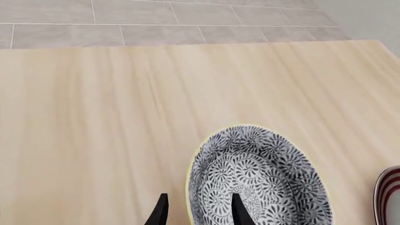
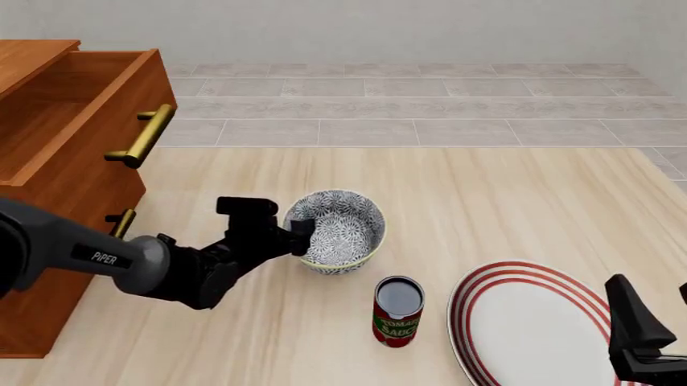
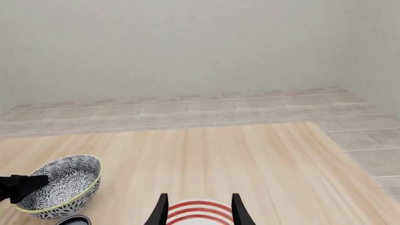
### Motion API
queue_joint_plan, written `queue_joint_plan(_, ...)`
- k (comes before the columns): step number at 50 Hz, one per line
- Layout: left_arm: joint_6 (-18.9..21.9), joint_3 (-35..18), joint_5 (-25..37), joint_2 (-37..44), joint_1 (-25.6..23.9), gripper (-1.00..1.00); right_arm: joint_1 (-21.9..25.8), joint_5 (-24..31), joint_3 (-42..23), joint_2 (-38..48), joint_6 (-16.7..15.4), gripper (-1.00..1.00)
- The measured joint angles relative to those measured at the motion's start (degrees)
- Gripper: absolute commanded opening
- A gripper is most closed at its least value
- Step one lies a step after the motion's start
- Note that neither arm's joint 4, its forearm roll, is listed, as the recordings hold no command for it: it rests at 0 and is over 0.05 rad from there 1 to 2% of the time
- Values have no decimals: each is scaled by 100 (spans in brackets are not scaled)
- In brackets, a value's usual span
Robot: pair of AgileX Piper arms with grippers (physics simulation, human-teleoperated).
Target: Put the bowl on top of the cabinet.
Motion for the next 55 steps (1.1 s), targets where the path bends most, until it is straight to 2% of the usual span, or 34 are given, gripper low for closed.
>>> queue_joint_plan(1,3,1,2,2,5,-100,0,0,0,0,1,100)
queue_joint_plan(29,44,10,35,41,153,-100,-7,20,-13,-19,23,100)
queue_joint_plan(55,222,189,472,-783,132,-100,3,72,-23,-80,28,100)
